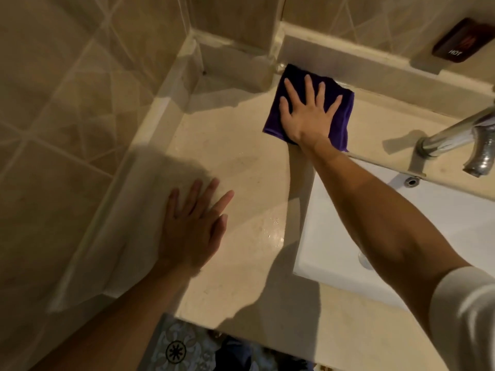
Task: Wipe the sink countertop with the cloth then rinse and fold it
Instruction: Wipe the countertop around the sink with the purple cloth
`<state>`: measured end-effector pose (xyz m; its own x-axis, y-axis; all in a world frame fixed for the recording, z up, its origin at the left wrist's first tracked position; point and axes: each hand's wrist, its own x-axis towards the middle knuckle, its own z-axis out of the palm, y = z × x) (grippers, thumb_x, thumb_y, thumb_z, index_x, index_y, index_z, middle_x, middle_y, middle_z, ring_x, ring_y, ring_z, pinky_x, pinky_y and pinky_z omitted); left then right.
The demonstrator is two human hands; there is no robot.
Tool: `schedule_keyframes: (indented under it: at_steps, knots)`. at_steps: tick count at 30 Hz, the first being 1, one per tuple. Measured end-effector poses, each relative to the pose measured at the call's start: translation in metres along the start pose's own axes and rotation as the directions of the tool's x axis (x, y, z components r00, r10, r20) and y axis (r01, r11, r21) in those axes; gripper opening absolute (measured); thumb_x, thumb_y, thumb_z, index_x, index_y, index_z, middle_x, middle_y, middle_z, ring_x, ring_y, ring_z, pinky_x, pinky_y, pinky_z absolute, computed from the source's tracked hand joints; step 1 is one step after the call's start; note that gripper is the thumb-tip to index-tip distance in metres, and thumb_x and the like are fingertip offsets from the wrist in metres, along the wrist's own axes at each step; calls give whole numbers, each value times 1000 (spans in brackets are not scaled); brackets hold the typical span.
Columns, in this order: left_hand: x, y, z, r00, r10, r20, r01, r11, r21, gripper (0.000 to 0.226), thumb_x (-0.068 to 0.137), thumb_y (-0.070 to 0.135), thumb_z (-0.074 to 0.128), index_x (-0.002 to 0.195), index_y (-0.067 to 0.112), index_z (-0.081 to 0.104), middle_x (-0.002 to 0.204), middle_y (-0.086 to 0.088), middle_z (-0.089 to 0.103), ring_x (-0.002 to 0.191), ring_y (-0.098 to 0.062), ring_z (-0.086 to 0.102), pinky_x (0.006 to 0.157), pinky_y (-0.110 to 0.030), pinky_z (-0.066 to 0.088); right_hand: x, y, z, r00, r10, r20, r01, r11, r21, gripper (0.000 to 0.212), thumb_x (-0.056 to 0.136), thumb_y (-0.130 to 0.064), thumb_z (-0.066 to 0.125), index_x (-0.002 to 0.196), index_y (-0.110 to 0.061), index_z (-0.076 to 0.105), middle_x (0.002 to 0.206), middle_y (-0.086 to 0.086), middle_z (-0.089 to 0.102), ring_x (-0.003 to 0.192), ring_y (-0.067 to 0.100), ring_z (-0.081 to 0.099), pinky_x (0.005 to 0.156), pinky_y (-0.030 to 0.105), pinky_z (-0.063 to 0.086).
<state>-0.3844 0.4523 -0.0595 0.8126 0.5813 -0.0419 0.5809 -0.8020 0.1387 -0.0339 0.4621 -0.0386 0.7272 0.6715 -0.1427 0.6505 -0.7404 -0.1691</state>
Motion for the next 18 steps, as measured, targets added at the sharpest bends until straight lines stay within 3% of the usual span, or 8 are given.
schedule_keyframes:
  at_steps: [5, 10, 15, 18]
  knots:
    - [-2, 0, 2, 1000, -1, -9, 1, 1000, -16, 57, 106, 49, 22, 162, 45, 25, 175, 10, 14, 162, -20, 9, 126, -54, 11, -89, -26, 20, 998, -53, -16, 53, 998, 20, 57, 101, -60, 15, 157, -50, 15, 171, -3, 5, 157, 31, -2, 118, 69, -4]
    - [-1, -1, -2, 999, 25, -27, -24, 999, 39, 56, 106, 45, 30, 162, 42, 30, 174, 7, 22, 160, -26, 23, 124, -57, 18, -230, -44, 44, 988, -143, -55, 144, 989, 16, 54, 104, -55, 26, 157, -45, 24, 170, 1, 13, 157, 33, 4, 119, 67, 2]
    - [0, -3, -4, 998, 51, -37, -48, 997, 60, 54, 107, 44, 31, 161, 37, 35, 172, 2, 28, 157, -30, 31, 123, -59, 20, -358, -51, 53, 984, -175, 36, 174, 985, 13, 57, 104, -54, 32, 159, -45, 18, 171, 3, 8, 157, 35, 5, 117, 72, 10]
    - [2, 1, -7, 1000, 22, 18, -22, 1000, 22, 56, 105, 45, 29, 160, 38, 35, 172, 3, 28, 158, -29, 28, 123, -57, 17, -417, -48, 58, 982, -178, 69, 178, 984, -7, 54, 102, -57, 36, 155, -48, 29, 171, 2, 12, 156, 35, 12, 114, 73, 17]
